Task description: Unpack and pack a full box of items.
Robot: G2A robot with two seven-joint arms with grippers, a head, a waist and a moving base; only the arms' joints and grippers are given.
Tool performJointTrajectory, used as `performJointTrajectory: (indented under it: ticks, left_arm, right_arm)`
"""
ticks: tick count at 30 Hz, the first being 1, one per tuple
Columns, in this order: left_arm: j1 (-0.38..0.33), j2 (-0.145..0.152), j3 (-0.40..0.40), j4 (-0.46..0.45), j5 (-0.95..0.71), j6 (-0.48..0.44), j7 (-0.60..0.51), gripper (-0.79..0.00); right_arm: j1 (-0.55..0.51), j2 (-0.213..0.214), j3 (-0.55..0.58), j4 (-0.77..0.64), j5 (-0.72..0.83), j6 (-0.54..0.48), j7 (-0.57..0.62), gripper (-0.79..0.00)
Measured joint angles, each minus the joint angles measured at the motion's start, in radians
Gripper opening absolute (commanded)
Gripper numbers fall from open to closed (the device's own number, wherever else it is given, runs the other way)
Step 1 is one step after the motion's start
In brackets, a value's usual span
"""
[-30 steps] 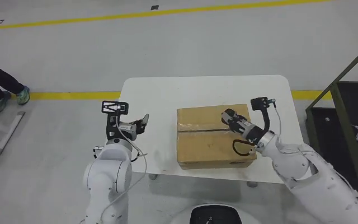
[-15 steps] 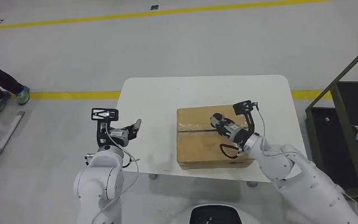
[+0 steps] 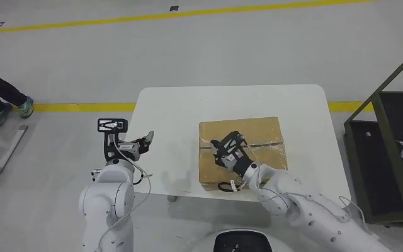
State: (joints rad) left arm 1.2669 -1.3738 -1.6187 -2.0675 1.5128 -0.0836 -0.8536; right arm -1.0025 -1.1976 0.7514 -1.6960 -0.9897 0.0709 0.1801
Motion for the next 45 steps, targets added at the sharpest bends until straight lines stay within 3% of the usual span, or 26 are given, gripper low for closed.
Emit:
performJointTrajectory:
  ticks: [8, 18, 45]
  left_arm:
    - [0.014, 0.002, 0.036, 0.001, 0.019, 0.007, 0.006, 0.0]
    - [-0.004, 0.005, 0.07, 0.025, 0.027, 0.013, 0.015, 0.0]
    - [-0.056, 0.004, 0.198, 0.062, 0.016, 0.005, 0.017, 0.0]
  right_arm:
    - [0.071, -0.054, -0.05, 0.148, -0.021, 0.109, -0.005, -0.785]
    - [-0.039, -0.045, 0.022, 0.134, -0.048, 0.125, -0.008, -0.785]
    - [-0.42, 0.032, 0.502, -0.078, -0.091, 0.162, -0.035, -0.785]
